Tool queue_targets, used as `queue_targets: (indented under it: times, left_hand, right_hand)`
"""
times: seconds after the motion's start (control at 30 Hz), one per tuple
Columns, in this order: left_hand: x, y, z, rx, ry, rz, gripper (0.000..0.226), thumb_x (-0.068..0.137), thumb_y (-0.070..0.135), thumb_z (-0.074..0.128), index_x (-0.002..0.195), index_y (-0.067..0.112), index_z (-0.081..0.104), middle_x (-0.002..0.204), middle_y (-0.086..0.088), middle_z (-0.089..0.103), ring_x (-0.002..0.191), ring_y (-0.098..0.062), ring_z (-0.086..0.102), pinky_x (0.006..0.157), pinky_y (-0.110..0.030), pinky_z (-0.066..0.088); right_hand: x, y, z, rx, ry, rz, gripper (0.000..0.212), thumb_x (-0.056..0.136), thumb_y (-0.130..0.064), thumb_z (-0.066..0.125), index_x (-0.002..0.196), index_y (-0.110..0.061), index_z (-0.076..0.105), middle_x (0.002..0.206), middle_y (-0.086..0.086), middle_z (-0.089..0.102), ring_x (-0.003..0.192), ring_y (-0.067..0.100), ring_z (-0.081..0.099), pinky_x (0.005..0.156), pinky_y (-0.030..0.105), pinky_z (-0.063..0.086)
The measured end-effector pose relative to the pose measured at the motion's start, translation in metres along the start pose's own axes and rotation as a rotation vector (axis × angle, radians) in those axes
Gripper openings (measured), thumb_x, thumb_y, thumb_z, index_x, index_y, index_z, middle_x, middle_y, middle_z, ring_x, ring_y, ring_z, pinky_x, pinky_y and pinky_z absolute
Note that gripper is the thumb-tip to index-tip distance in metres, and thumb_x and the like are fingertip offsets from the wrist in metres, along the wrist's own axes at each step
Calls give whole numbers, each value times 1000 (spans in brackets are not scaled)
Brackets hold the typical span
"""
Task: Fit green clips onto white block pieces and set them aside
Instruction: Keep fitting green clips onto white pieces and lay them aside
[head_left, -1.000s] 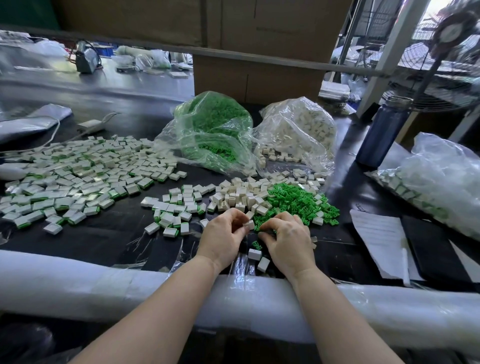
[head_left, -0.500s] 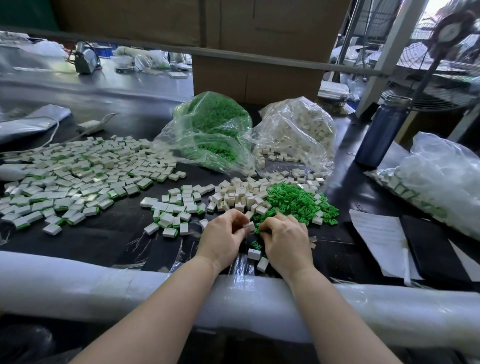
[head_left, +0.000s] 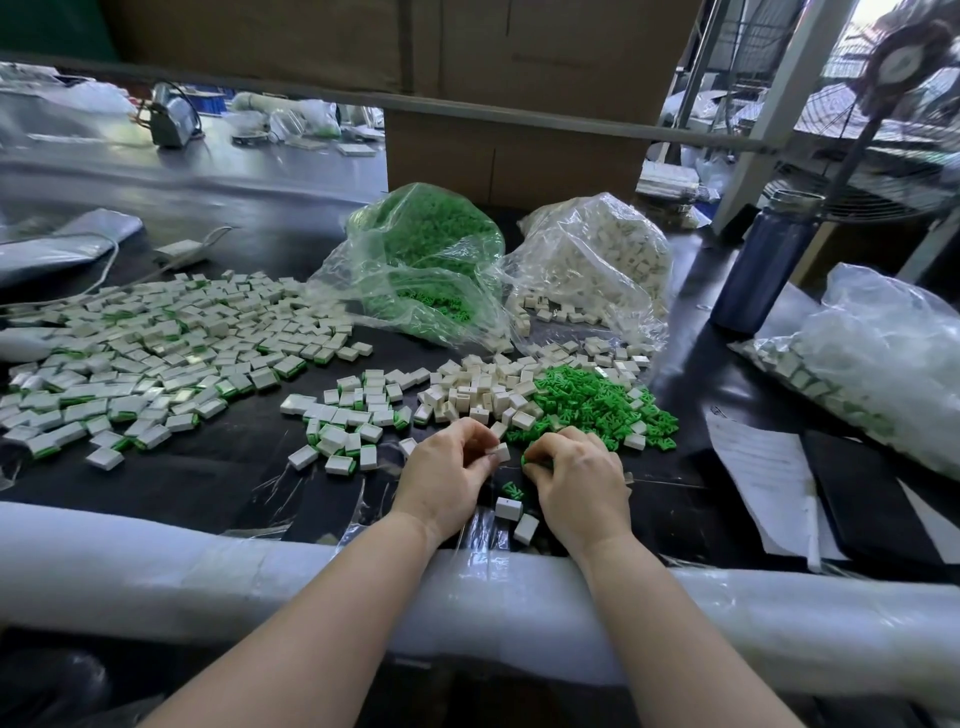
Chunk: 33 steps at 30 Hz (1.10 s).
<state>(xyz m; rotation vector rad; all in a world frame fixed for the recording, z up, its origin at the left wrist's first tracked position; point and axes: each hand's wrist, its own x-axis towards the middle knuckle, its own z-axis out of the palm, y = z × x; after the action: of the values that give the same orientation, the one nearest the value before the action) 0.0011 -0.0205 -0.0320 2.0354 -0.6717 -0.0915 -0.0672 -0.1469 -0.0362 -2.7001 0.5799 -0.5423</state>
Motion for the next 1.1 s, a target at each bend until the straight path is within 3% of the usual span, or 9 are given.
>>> queue_targets:
  times: [0.17,0.3,0.43,0.57,0.7,0.8,0.9,1.0,1.1]
  left_hand:
    - [0,0,0,2,2,5,7,87,22,64,93,19,63,79,13,60,74,2,55,65,-3,43]
    - [0,0,0,-4,1,-2,5,87,19,64,91,20,62,78,13,60,74,0,56,66,-3,43]
    - [-1,0,0,-17,-4,-8,6,87,17,64,89,22,61,77,14,59,72,2,55,65,-2,43]
    - [-1,1,0,-24,-3,-6,6,87,19,64,88,22,60,77,14,60,72,2,55,66,-2,43]
    - [-1,1,-1,-25,-4,-1,5,87,19,64,89,21,61,76,14,59,72,2,55,66,-3,43]
    - [-1,0,-1,-20,-7,-6,5,87,19,64,91,19,62,78,10,62,75,-4,58,69,-9,45]
    - [-1,0,-1,-18,-14,-10,6,87,19,63,93,19,62,81,8,63,79,-7,60,74,-16,49]
    - [-1,0,-1,-35,-15,-17,5,87,21,64,91,21,61,79,8,63,77,-8,60,74,-19,50]
    - [-1,1,0,-73,-34,-27,6,86,25,65,88,22,61,79,6,64,77,-10,61,75,-22,52]
  right_hand:
    - [-1,-1,1,24,-1,-6,10,90,-25,58,96,-21,65,107,-3,65,113,16,50,94,29,32]
    - [-1,0,1,6,13,-13,13,92,-27,55,100,-23,64,102,-4,64,105,17,52,88,28,32]
    - [0,0,2,-11,23,-10,17,96,-24,48,104,-19,63,109,-1,62,107,19,51,88,29,33]
    - [-1,-1,-1,99,95,-22,15,95,-15,48,99,-14,63,97,1,65,94,21,55,76,27,36]
    - [-3,-4,-2,173,68,-57,33,95,-2,46,116,-19,65,102,3,66,103,23,57,84,30,44]
    - [-4,-5,-2,236,24,-59,27,96,-3,45,109,-15,66,104,2,63,104,22,57,83,30,44]
    - [-4,-5,-5,334,22,-41,13,93,-13,54,100,-12,65,96,0,65,90,17,59,77,24,43]
    - [-3,-3,-8,497,17,35,3,88,-12,62,90,-14,63,84,-1,67,79,15,62,75,28,50]
    - [-4,-2,-13,782,21,122,16,83,-3,67,81,-17,59,76,3,68,72,17,67,73,31,56]
